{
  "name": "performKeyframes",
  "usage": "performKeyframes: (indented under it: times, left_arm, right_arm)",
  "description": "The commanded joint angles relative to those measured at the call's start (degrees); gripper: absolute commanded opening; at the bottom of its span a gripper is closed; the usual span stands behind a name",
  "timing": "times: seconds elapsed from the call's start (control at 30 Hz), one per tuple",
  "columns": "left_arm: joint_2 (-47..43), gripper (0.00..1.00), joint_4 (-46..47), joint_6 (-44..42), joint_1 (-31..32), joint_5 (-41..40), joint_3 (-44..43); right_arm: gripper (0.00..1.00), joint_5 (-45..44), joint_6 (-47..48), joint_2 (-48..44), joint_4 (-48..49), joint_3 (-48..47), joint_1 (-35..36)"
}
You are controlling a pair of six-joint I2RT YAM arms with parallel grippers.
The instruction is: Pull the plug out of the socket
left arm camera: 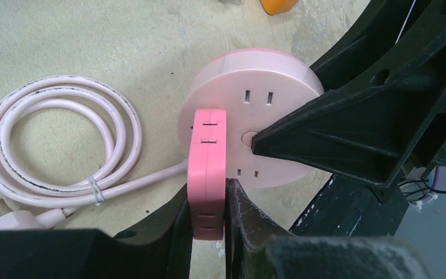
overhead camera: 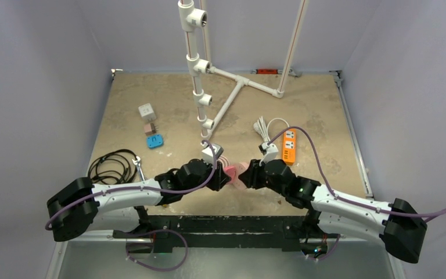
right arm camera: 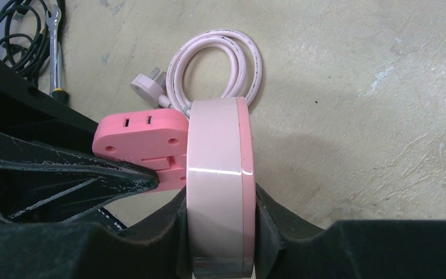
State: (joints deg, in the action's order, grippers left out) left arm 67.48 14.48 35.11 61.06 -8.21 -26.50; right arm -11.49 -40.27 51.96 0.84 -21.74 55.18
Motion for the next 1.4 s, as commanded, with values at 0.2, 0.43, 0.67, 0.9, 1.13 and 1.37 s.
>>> performKeyframes:
  times: [0.2, 0.43, 0.67, 0.9, 1.13, 1.37]
  left_arm:
    - [-0.6, 0.00, -3.2, -2.1, -4.6, -1.8, 0.6]
    - [-2.0, 0.00, 0.8, -4.5, -4.6, 6.4, 0.8]
    - [-3.1, 0.00, 0.6, -5.2, -4.5, 12.4, -1.2]
    - [-3.5, 0.00, 2.5, -3.7, -4.5, 14.0, -0.7]
    - [-1.6, 0.00, 7.1, -1.3, -4.5, 16.1, 0.4]
    - [-3.1, 0.00, -0.1, -2.9, -4.5, 7.5, -0.5]
  right_arm:
    - [0.00, -5.8, 2.4, -2.0, -4.9, -1.6, -0.6]
    - [0.00, -5.4, 1.9, -1.1, -4.6, -1.6, -0.6]
    - [0.00, -6.0, 0.6, 1.4, -4.5, -2.1, -0.6]
    - [0.00, -7.3, -1.2, 2.3, -4.6, -2.3, -0.6]
    - [0.00, -7.1, -1.6, 3.5, -4.3, -2.7, -0.6]
    - [0.00, -7.6, -1.5, 2.8, -5.4, -3.1, -0.7]
